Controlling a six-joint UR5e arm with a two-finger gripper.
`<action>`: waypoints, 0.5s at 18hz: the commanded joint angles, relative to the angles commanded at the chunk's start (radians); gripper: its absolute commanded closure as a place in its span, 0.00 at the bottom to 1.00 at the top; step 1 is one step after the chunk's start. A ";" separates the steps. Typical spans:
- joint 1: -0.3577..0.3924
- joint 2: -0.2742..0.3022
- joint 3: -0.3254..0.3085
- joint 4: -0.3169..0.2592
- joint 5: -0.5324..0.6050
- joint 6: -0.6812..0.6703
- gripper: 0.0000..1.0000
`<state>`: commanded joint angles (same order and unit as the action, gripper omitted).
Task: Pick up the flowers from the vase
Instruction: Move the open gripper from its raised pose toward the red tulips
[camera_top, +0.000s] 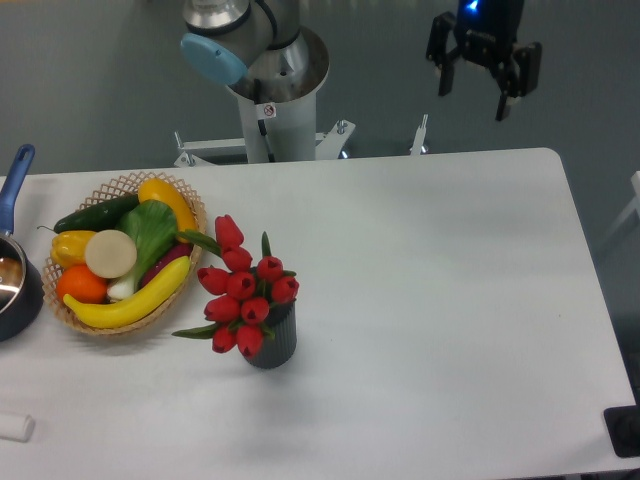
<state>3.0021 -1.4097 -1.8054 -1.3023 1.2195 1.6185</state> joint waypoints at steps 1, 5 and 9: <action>-0.011 -0.002 -0.006 0.000 -0.002 -0.028 0.00; -0.058 -0.009 -0.034 0.002 -0.031 -0.141 0.00; -0.110 -0.009 -0.086 0.002 -0.112 -0.163 0.00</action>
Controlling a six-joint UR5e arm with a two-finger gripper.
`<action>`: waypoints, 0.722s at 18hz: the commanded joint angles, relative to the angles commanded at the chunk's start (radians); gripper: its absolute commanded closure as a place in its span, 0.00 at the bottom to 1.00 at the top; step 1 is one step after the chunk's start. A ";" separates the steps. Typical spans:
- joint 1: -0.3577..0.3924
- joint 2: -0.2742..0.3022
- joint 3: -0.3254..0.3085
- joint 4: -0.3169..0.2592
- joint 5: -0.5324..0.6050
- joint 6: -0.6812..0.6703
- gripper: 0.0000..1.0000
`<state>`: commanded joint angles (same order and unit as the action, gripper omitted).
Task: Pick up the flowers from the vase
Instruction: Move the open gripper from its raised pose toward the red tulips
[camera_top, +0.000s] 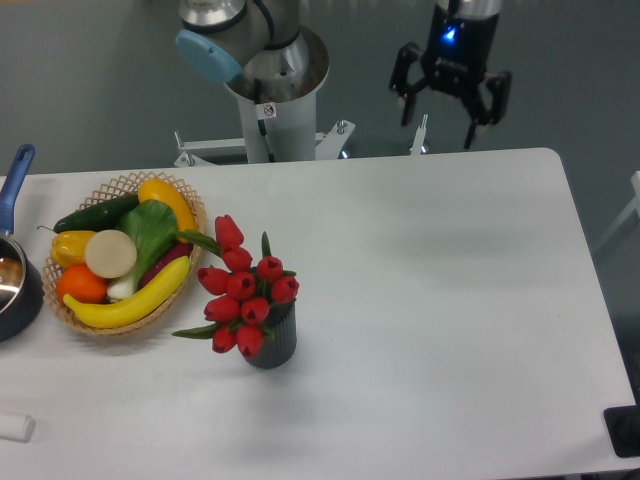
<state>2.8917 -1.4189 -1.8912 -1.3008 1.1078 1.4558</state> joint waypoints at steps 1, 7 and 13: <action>-0.005 0.002 -0.011 0.000 -0.034 -0.002 0.00; -0.015 0.003 -0.064 0.020 -0.264 -0.002 0.00; -0.109 -0.052 -0.081 0.173 -0.275 -0.011 0.00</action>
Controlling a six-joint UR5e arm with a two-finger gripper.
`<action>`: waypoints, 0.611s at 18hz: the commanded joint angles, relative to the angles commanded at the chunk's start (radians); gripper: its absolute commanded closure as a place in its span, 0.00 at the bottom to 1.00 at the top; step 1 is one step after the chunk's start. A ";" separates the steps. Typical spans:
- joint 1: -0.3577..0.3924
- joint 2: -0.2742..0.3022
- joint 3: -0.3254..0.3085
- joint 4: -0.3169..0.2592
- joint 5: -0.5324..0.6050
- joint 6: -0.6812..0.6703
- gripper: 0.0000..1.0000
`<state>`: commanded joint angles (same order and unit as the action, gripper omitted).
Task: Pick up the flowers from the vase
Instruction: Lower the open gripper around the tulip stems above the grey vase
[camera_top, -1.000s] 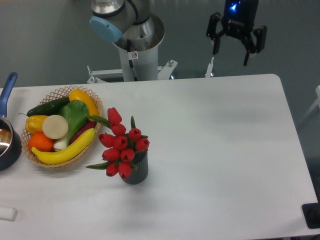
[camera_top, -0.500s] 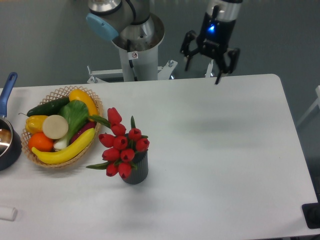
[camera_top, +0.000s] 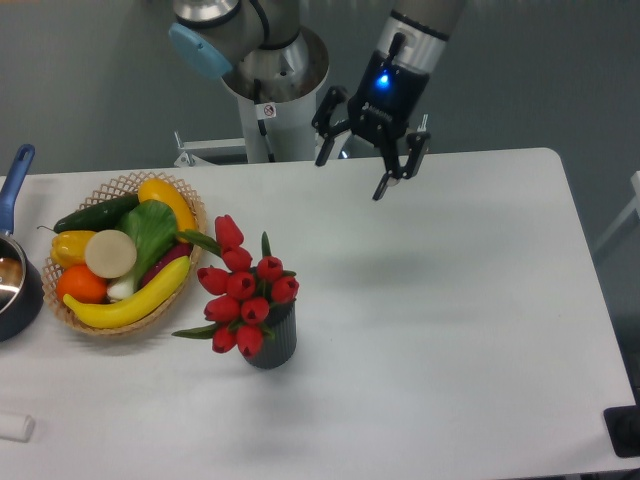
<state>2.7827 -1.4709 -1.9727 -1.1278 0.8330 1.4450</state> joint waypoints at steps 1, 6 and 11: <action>-0.012 -0.017 0.000 0.031 -0.005 -0.002 0.00; -0.072 -0.081 0.000 0.124 -0.021 -0.005 0.00; -0.101 -0.144 0.002 0.200 -0.073 -0.052 0.00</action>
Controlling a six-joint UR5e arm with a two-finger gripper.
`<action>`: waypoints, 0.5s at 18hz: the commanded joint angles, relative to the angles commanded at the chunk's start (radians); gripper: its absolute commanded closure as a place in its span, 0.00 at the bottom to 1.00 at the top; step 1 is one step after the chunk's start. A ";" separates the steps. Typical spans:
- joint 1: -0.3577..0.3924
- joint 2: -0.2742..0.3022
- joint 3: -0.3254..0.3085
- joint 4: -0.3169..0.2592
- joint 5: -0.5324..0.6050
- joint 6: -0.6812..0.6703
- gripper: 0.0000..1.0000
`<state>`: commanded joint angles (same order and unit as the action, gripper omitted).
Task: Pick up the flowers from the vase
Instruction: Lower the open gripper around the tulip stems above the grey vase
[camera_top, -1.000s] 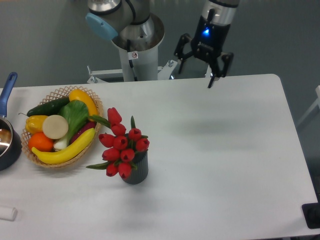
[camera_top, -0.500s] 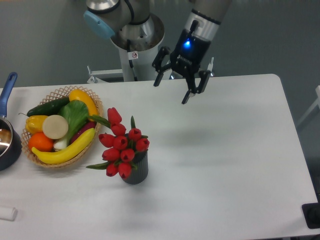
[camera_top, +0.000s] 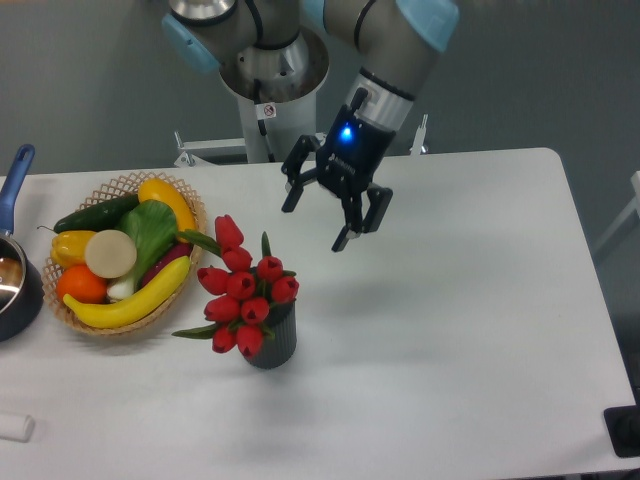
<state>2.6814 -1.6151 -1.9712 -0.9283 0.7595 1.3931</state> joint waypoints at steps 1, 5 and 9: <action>-0.006 -0.012 0.000 0.023 -0.031 -0.022 0.00; -0.024 -0.045 0.000 0.088 -0.048 -0.078 0.00; -0.040 -0.069 0.009 0.098 -0.048 -0.078 0.00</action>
<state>2.6416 -1.6843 -1.9620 -0.8299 0.7118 1.3146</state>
